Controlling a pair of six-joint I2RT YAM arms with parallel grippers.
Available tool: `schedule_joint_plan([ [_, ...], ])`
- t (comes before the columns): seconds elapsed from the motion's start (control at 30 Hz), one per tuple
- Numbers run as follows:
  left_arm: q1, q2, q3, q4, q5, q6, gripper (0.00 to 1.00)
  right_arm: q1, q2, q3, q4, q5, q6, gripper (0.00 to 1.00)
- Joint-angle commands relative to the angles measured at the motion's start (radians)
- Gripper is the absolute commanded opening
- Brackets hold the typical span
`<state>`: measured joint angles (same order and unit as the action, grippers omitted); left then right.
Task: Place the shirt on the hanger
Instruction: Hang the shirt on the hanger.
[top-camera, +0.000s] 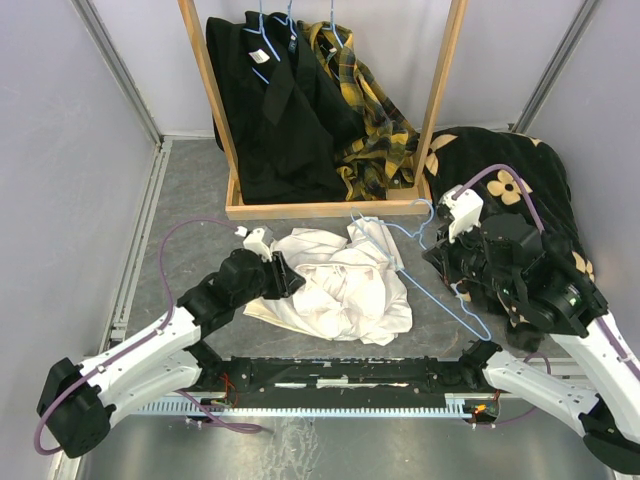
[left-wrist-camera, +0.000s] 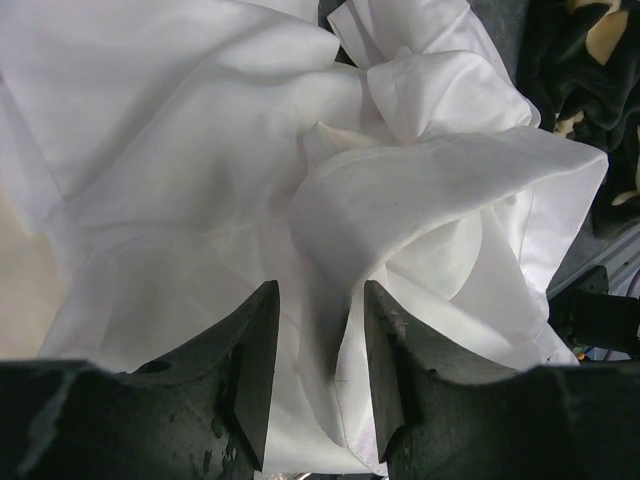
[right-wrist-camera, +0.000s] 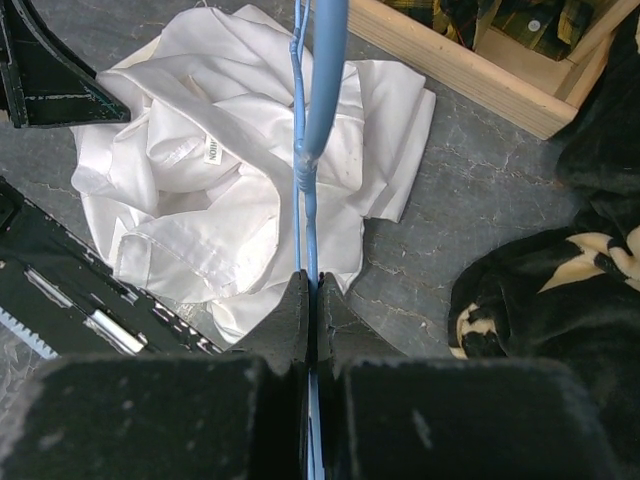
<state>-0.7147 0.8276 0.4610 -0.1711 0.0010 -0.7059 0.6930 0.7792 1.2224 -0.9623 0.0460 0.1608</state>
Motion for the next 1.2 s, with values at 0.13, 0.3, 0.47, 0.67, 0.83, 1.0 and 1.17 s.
schedule_joint_plan([
  [0.13,-0.023,-0.039,-0.045,0.070,-0.037,-0.076,0.45,0.002,0.024,0.037,0.052,0.023,0.005,0.00],
  [0.3,-0.025,-0.043,-0.042,0.068,-0.059,-0.069,0.34,0.001,0.005,0.024,0.081,0.015,-0.007,0.00],
  [0.47,-0.025,-0.031,-0.037,0.070,-0.083,-0.058,0.15,0.000,-0.033,0.017,0.102,0.050,0.005,0.00],
  [0.67,-0.025,0.000,-0.008,0.054,-0.058,-0.025,0.06,0.000,-0.051,0.041,0.087,0.046,0.009,0.00],
  [0.83,-0.025,0.058,0.065,-0.041,-0.069,0.032,0.03,0.001,-0.102,0.002,0.119,0.158,0.038,0.00],
  [1.0,-0.024,0.094,0.090,-0.077,-0.071,0.055,0.03,0.000,-0.146,-0.040,0.153,0.170,0.056,0.00],
  [1.17,-0.022,0.099,0.091,-0.060,-0.069,0.057,0.03,0.002,-0.159,-0.048,0.157,0.105,0.059,0.00],
])
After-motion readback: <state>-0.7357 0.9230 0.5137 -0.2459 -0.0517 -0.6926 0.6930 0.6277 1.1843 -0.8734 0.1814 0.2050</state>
